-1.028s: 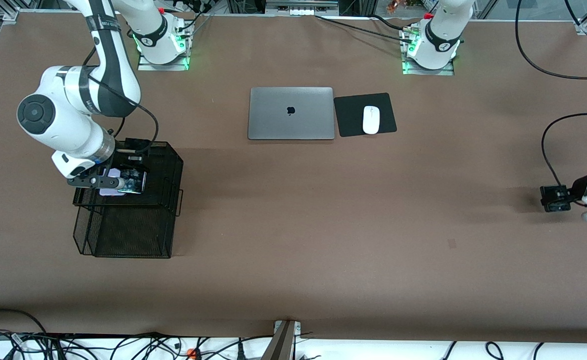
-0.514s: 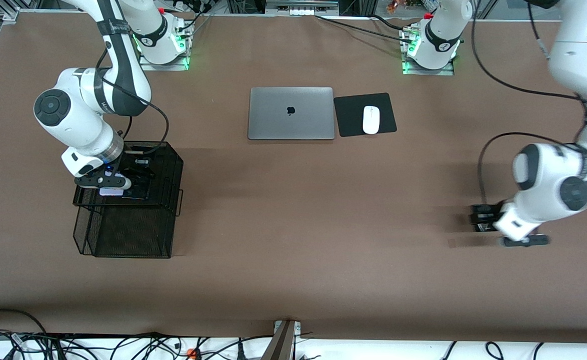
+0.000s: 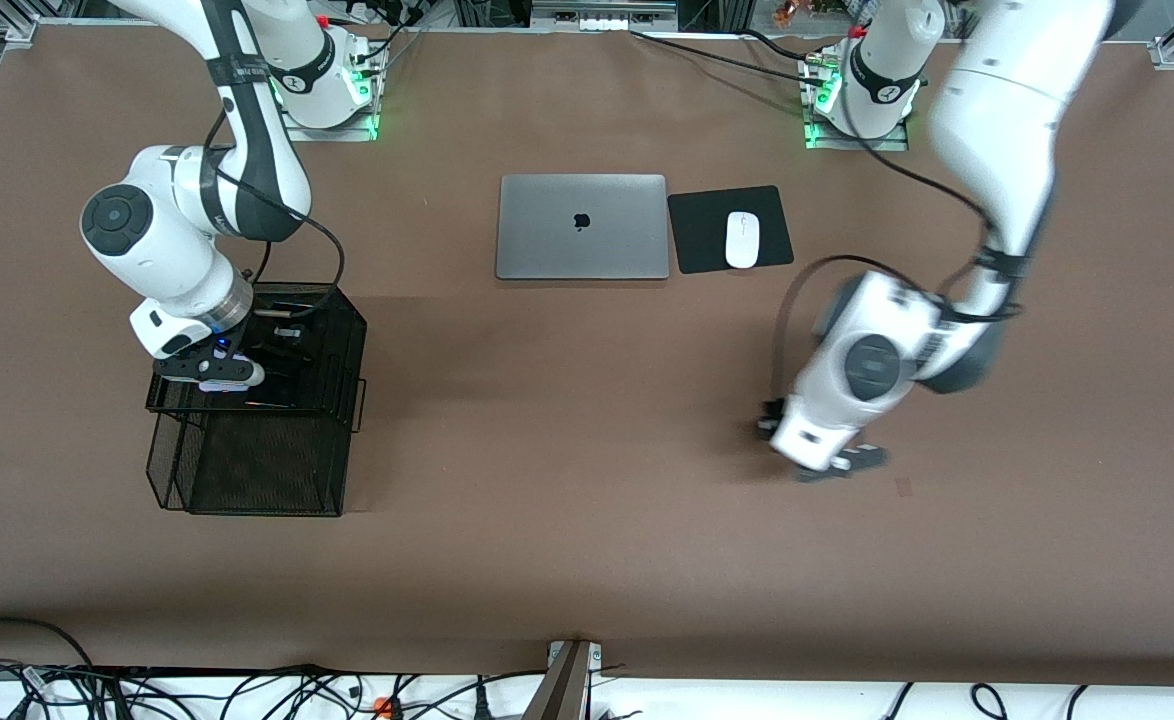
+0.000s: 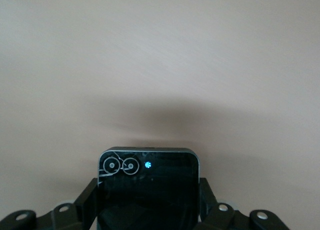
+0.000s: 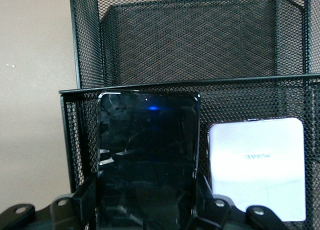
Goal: Place phones with both arms
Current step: 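Release the flip phone with the left gripper while the right gripper returns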
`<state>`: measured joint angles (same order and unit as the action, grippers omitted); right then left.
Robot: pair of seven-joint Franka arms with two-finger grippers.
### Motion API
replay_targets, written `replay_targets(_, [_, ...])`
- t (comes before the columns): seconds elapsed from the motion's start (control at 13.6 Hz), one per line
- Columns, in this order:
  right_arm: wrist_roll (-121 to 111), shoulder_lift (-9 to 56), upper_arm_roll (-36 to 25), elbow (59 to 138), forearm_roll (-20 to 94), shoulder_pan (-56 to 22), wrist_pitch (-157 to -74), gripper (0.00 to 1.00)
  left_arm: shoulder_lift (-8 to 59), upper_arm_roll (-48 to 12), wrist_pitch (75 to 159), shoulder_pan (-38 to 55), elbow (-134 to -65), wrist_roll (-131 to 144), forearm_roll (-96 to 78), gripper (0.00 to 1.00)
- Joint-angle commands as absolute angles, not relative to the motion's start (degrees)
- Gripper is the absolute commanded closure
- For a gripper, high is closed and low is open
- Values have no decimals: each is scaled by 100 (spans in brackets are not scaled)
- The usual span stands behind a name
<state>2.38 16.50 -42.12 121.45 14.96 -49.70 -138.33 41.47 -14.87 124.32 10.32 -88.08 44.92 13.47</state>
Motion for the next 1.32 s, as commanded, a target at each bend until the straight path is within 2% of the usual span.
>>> replay_targets(0.0, [211,1626,-4201,12164,1617,-4992,-14018,21,4394,-1389,12164,1562,-8332,4781,1336,100])
replay_targets(0.07, [211,1626,-4201,12164,1617,-4992,-14036,16,4438,-1397,12173,1782,-8210,4781,1327,100])
replay_targets(0.22, [211,1626,-4201,12155,1617,-4992,-14036,13,4727,-1397,12182,2274,-7763,4781,1214,100])
replay_targets(0.37, [220,1608,-4201,12138,1617,-4992,-14036,3,5113,-1397,12199,2670,-7175,4781,1151,100])
replay_targets(0.59, [211,1582,-4201,11876,1617,-4992,-13879,1,5483,-1389,12356,2987,-6523,4720,1134,100])
replay_targets(0.95, [229,1705,-4219,10514,1617,-4825,-12176,1,5844,-1301,13016,3242,-6460,4842,1160,100])
replay_targets(1.1, [237,1740,-4210,10345,1652,-4834,-11918,0,5888,-1257,13017,3322,-6460,4983,1169,100])
replay_targets(1.25, [229,1854,-4201,10231,2150,-4852,-11918,0,5968,-1152,13051,3427,-6408,5027,1169,100])
